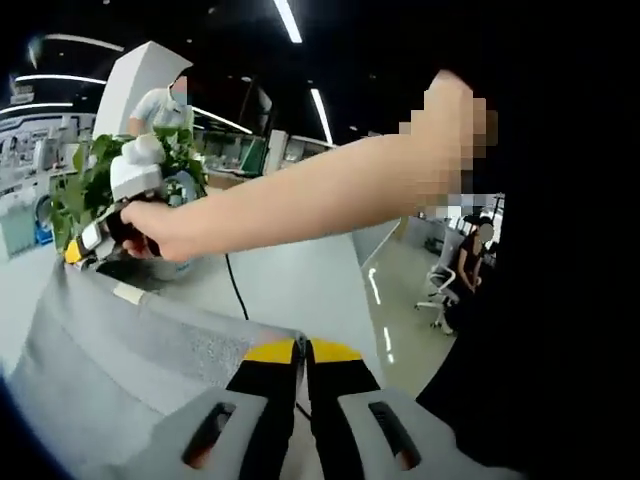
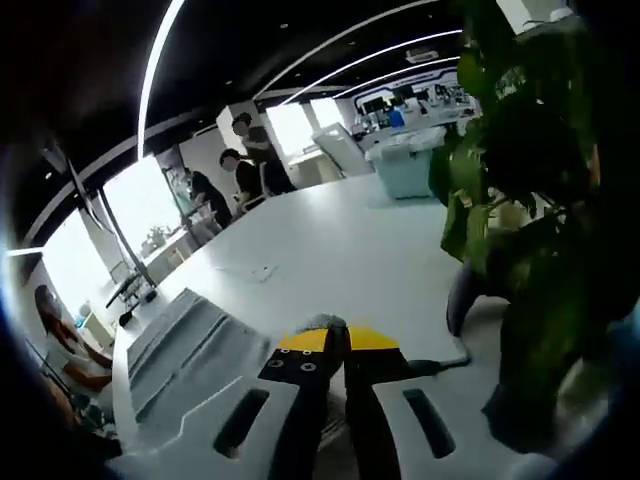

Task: Fold the towel on the table until its edges align and the towel forms a compact rectangular stack.

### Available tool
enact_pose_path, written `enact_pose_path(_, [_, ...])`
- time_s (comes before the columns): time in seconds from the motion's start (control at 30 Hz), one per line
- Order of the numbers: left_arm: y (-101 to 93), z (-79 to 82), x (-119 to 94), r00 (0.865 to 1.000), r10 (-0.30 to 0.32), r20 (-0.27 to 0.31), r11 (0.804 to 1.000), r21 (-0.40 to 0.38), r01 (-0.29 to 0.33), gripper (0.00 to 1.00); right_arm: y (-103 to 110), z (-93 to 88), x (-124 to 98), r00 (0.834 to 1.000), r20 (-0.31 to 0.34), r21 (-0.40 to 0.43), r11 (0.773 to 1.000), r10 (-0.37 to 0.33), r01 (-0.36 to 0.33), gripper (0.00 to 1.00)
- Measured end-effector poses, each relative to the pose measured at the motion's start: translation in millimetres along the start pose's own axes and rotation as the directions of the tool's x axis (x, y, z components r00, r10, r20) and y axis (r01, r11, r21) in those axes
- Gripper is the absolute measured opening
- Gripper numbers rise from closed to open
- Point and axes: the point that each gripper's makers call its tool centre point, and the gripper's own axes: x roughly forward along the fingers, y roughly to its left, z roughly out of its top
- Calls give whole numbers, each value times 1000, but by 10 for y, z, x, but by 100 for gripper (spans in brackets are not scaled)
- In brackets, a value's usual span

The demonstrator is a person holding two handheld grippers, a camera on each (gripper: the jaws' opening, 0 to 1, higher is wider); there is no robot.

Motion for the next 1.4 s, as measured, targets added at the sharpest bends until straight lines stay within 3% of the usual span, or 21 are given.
enact_pose_path(0.07, [-23,57,-25,1000,-7,17,999,-44,8,3,26,84,-49,998,58,54,999,2,-5,1])
enact_pose_path(0.13, [-38,113,-66,1000,-10,18,999,-32,10,3,41,138,-90,995,97,107,994,1,-11,1])
enact_pose_path(0.27, [-68,233,-192,999,17,43,1000,16,-18,3,94,208,-157,991,133,78,997,-23,13,1])
enact_pose_path(0.37, [-108,237,-320,997,50,53,999,18,-51,3,188,334,-227,977,212,149,989,-30,-2,1])
enact_pose_path(0.57, [-146,283,-520,989,117,94,993,10,-119,3,320,408,-264,971,239,183,983,-19,-26,1])
enact_pose_path(0.7, [-152,329,-623,982,155,111,987,19,-158,3,481,440,-173,977,214,123,992,4,-31,1])
enact_pose_path(0.87, [-168,354,-707,972,188,140,981,16,-192,3,671,585,-140,974,224,110,992,42,-68,1])
enact_pose_path(0.97, [-142,384,-787,964,209,166,977,0,-211,3,716,542,-69,983,179,66,996,40,-53,1])
enact_pose_path(1.1, [-136,367,-855,955,228,188,973,-16,-229,3,734,553,-72,982,181,83,995,46,-62,1])
enact_pose_path(1.27, [-118,361,-973,930,275,245,961,-80,-263,3,797,545,-60,987,155,75,996,43,-55,1])
enact_pose_path(1.4, [-111,370,-1088,928,267,260,963,-91,-252,3,922,582,-53,985,165,68,996,48,-59,1])
